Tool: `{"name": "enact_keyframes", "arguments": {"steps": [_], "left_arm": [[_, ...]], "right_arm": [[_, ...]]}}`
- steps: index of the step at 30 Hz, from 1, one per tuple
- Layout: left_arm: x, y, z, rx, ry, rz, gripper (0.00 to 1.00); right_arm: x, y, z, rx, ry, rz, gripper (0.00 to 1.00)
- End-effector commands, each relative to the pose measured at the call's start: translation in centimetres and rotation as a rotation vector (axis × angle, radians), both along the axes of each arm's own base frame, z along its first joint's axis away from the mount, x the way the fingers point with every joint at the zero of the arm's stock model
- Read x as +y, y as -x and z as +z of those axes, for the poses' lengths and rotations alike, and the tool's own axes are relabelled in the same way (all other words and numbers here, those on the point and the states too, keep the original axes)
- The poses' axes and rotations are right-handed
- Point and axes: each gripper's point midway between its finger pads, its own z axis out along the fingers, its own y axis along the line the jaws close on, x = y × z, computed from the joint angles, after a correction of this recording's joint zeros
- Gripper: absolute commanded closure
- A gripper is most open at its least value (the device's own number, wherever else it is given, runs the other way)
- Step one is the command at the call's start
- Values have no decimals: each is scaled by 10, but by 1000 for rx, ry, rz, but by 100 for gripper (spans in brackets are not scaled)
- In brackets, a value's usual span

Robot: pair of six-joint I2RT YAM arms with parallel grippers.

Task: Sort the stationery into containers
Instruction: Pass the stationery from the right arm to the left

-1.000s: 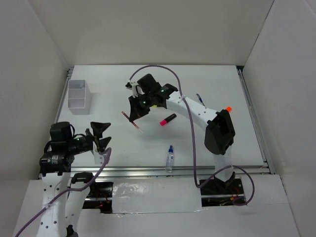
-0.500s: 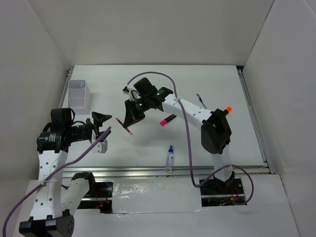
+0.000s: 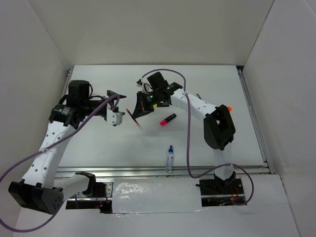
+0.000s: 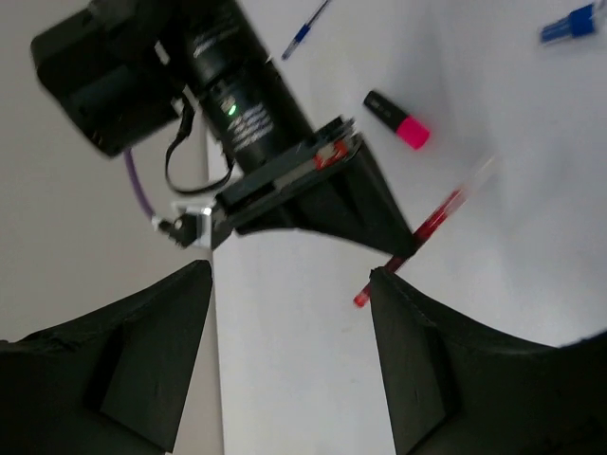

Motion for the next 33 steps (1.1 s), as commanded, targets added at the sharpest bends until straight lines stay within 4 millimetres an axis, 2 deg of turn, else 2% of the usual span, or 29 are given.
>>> {"name": "enact_keyframes", "arguments": {"steps": [1,3,4,5,10,13,16,22,33], "left_arm": [[-32,7,0,-14,-12,-36,21],[-41,10,-11,-71,-79,-51,21],[-56,20,-22,-81,-94,-101,21],[-62,23,-26,-90,-100,-116,22],[-87,42,-50,-90,-184,-235,24],[-95,42,-55,-89,-202,-261,27],[-98,40,-62,-85,-242,-272,28],[-99,45,-89,-50,-364,-322,32],[-106,41,-111,9,-439,-312,45]], "right_arm": [[-14,-14,24,-34,-58,-40,100],[-24,-19,25,-18,-63,-70,100],[-31,-26,25,-14,-64,-92,100],[-34,-27,25,-9,-67,-103,100],[-41,-16,22,42,-85,-109,100],[-41,-10,21,68,-92,-112,100],[-40,-6,22,82,-93,-124,100],[-38,0,18,129,-92,-128,100],[-34,5,21,147,-104,-121,100]]}}
